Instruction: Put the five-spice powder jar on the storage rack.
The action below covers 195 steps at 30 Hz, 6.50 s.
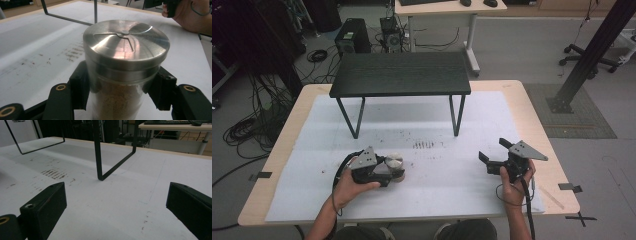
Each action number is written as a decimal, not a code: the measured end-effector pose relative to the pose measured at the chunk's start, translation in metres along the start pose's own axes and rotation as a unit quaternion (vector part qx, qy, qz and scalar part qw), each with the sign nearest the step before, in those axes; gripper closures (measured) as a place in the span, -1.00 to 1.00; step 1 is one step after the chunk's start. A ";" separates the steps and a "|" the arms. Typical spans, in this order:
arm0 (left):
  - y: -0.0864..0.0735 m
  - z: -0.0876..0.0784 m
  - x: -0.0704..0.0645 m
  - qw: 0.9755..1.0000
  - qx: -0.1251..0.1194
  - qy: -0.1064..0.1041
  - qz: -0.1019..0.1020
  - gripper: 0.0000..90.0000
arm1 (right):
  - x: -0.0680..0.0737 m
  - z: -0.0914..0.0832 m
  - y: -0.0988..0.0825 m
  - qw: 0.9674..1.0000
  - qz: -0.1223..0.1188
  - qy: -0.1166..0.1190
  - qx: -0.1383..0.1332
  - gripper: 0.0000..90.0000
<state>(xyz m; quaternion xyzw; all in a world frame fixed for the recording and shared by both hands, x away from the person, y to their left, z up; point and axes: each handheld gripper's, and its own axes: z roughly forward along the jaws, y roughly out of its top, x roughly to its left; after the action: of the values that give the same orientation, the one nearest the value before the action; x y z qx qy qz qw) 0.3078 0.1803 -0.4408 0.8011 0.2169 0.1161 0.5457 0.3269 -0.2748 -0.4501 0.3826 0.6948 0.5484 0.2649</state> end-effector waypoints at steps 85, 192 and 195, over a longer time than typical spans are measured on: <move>-0.001 0.000 -0.001 1.000 -0.003 0.003 0.005 -0.05 | 0.000 0.000 0.000 1.000 0.000 -0.005 0.004 -0.93; 0.195 -0.067 0.044 0.995 -0.033 -0.035 0.082 -0.05 | -0.001 0.000 0.000 1.000 0.004 -0.006 0.003 -0.92; 0.203 -0.068 0.051 0.995 -0.035 -0.031 0.083 -0.05 | -0.001 0.000 -0.001 1.000 0.003 -0.006 0.004 -0.92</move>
<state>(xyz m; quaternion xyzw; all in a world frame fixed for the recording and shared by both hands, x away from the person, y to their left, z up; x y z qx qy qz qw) 0.3691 0.1975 -0.2304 0.7997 0.1290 0.1438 0.5684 0.3273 -0.2757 -0.4507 0.3889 0.6944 0.5440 0.2658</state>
